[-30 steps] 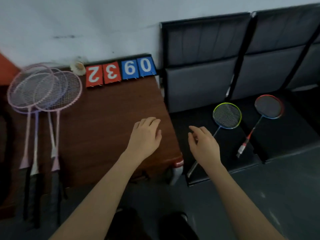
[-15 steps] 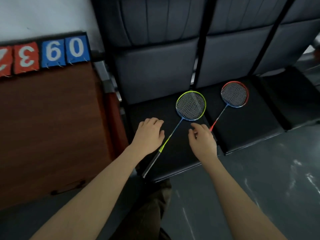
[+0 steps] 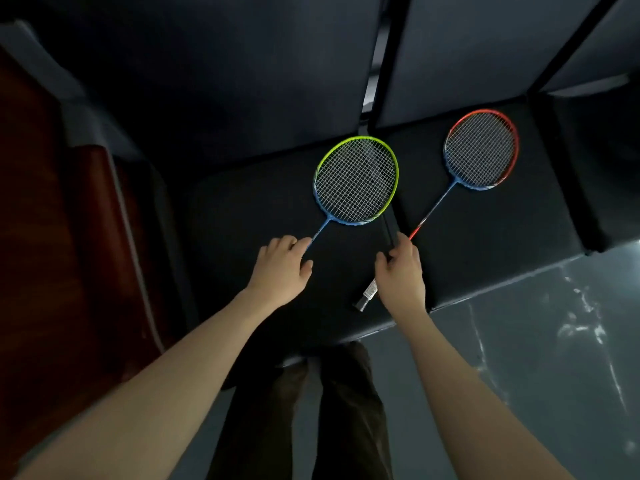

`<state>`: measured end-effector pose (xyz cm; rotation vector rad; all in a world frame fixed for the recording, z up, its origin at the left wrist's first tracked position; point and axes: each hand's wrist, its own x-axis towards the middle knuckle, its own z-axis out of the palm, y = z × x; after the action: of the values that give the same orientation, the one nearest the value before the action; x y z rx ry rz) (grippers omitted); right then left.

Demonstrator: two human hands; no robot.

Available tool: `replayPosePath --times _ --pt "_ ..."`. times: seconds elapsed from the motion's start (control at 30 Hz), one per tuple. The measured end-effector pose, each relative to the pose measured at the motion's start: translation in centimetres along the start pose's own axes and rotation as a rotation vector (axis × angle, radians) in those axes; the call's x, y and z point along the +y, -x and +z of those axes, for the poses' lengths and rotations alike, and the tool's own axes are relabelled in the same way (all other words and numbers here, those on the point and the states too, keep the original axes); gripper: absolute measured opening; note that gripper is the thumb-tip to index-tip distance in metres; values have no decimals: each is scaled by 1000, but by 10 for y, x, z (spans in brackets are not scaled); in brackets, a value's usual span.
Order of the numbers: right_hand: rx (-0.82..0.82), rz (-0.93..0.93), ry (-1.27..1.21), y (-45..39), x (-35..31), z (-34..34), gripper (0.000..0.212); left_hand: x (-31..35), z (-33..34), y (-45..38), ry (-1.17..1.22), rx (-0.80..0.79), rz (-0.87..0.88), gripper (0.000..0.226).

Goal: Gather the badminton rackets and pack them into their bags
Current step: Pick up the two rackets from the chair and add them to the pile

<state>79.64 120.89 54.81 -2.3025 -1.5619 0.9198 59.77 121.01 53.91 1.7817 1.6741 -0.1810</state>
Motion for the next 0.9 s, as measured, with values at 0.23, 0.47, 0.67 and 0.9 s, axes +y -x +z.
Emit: replayPosePath --times 0.23,0.47,0.67,0.9 --pt "17 83 38 -82 82 38 56 -9 79 -72 40 -159 -212 61" --pt "-7 152 96 -120 133 78 61 -16 142 -87 33 78 -231 59" --pt "41 124 -182 -109 132 88 59 -8 152 -92 311 230 -103 58" --pt "-80 108 -266 -52 123 111 71 19 158 -99 379 294 -85 50"
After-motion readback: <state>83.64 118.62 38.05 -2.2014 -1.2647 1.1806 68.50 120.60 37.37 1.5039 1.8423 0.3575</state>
